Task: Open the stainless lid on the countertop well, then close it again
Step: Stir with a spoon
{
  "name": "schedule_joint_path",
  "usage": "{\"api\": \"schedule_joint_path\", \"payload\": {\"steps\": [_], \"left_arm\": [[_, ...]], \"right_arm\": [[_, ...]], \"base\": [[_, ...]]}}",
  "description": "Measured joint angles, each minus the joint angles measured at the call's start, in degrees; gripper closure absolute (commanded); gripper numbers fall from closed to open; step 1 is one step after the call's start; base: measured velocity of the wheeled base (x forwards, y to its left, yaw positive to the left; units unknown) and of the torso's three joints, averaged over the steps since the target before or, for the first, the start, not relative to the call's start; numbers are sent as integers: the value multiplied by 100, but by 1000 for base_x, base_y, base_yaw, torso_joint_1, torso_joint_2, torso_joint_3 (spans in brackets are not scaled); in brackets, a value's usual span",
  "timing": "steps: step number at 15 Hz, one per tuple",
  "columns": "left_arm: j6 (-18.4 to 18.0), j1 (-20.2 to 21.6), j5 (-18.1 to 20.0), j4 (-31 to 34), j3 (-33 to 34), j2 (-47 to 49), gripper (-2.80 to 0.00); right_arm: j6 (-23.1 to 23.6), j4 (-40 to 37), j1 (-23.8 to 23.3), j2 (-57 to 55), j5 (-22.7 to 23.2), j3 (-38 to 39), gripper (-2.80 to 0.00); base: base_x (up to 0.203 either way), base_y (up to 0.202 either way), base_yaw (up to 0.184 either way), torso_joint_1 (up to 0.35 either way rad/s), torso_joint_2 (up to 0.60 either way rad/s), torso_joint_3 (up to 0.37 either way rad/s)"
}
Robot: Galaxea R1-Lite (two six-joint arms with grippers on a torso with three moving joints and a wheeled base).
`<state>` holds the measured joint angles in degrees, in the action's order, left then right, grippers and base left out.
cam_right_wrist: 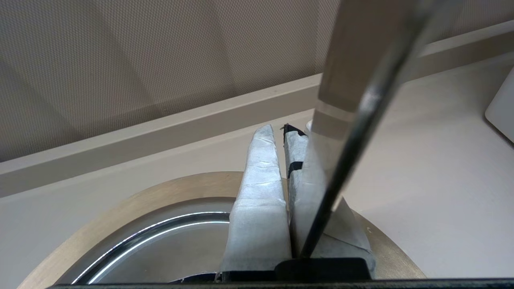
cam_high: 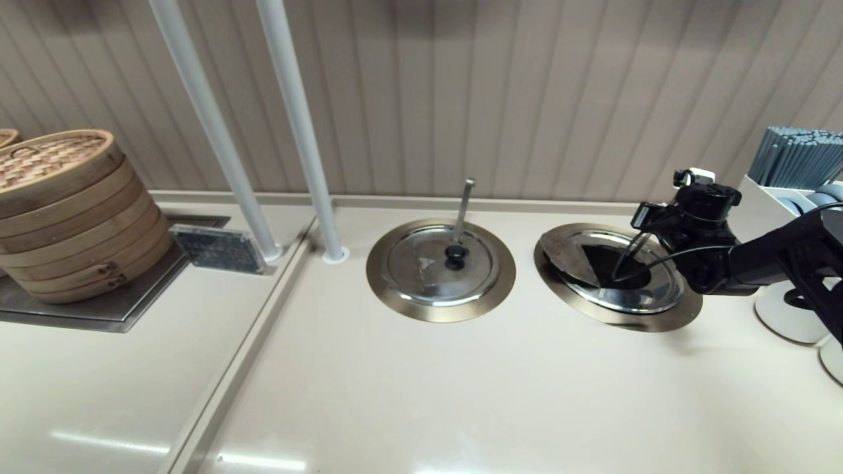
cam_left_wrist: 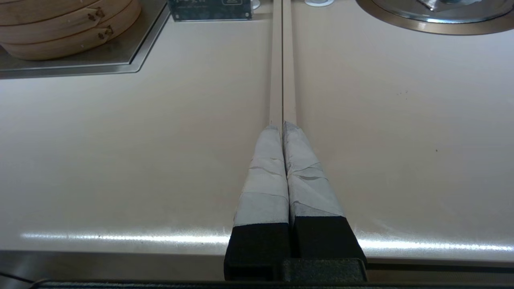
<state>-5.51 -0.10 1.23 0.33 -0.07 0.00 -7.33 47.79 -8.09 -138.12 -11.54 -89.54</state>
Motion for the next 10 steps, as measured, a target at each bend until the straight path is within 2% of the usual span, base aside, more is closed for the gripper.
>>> {"api": "schedule_joint_path", "payload": {"steps": [10], "left_arm": [[0, 0, 0, 2, 0, 0, 0]], "right_arm": [[6, 12, 27, -37, -150, -23, 0]], "base": [[0, 0, 0, 0, 0, 0]]}}
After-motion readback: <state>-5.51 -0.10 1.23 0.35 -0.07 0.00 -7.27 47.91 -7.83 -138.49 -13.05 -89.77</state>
